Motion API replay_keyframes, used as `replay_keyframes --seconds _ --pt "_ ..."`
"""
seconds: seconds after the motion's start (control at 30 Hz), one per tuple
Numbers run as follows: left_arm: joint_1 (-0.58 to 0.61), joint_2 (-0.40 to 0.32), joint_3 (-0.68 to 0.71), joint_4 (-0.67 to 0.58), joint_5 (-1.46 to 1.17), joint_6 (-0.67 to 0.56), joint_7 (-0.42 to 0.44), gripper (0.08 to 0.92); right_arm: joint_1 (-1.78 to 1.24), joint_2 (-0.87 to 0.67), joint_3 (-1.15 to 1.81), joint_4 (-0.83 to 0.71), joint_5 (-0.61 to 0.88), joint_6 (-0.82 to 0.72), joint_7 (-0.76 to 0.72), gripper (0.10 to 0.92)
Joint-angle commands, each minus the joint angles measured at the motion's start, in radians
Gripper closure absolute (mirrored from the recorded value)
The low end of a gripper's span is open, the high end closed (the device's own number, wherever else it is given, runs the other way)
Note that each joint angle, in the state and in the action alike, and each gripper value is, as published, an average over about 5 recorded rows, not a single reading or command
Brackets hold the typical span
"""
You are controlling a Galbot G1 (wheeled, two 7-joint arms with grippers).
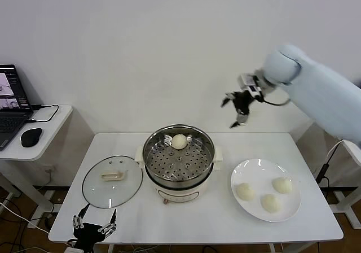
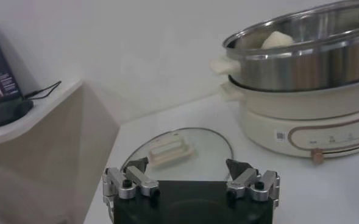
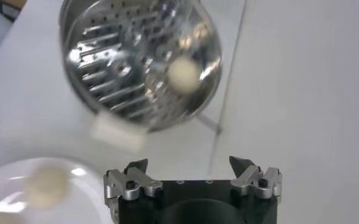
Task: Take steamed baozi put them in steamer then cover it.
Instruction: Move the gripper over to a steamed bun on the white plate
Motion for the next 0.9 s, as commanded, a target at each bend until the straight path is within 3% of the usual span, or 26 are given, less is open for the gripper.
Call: replay_keyframes --seconds 0.03,0.33,0.9 --pt "0.022 0.000 0.007 -0.023 0.002 0.001 0.000 0.177 -0.269 -0.196 0.122 0.176 -0.057 -0.157 -0.007 0.203" --pt "0.036 0.006 -0.006 -0.026 0.007 0.002 0.003 0.177 -0.447 -0.142 0.181 0.133 -0.125 -0.148 0.020 0.203" --pt "0.013 -0.006 -0.007 0.015 0.024 0.003 0.009 0.177 -0.484 -0.010 0.150 0.027 -0.213 -0.041 0.021 0.203"
